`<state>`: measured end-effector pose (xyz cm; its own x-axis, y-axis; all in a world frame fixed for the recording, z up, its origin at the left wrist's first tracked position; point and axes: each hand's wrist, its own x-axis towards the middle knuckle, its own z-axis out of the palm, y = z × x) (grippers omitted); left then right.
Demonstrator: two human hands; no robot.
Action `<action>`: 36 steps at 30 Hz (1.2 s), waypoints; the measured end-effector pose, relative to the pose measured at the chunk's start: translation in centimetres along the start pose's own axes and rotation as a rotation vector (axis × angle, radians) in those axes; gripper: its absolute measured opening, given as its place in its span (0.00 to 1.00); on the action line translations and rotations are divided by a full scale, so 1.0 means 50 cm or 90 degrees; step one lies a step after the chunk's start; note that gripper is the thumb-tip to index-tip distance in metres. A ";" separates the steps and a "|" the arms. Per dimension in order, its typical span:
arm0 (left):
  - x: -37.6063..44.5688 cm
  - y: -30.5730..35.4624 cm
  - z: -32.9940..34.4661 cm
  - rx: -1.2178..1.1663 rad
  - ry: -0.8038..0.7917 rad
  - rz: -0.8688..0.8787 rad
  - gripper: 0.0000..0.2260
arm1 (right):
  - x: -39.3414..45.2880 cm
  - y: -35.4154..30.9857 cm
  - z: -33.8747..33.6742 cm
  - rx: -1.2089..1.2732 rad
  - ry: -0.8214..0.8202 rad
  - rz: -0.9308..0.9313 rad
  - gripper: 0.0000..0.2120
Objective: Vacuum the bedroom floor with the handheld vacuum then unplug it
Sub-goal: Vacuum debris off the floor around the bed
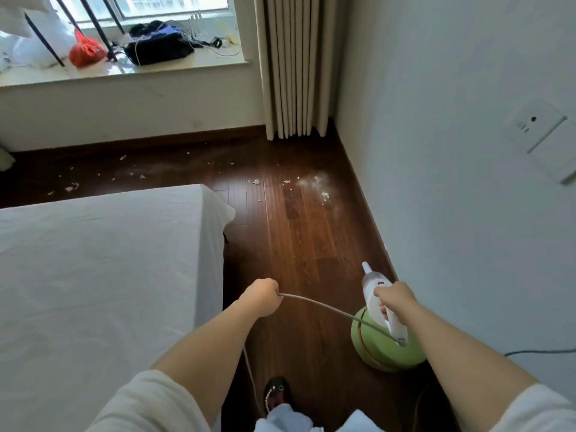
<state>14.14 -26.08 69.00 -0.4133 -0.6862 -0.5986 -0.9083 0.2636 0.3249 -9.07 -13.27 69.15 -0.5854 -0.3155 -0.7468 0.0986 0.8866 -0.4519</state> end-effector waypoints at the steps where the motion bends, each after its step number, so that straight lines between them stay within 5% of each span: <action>1: 0.013 -0.016 -0.017 0.001 0.000 -0.001 0.09 | 0.007 -0.016 0.017 -0.012 0.003 -0.009 0.07; 12: 0.103 -0.082 -0.109 -0.031 0.004 -0.025 0.12 | 0.003 -0.170 0.145 -0.122 -0.083 -0.079 0.07; 17: 0.122 -0.074 -0.132 -0.034 0.017 -0.046 0.12 | 0.022 -0.224 0.149 -0.230 -0.056 -0.100 0.16; 36: 0.256 0.185 -0.130 -0.028 -0.006 -0.001 0.12 | 0.235 -0.242 -0.108 -0.170 0.029 -0.016 0.17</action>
<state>0.88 -36.85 69.09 -0.4123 -0.6803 -0.6060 -0.9054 0.2318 0.3558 -21.49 -25.88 68.44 -0.6211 -0.3286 -0.7116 -0.1287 0.9383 -0.3210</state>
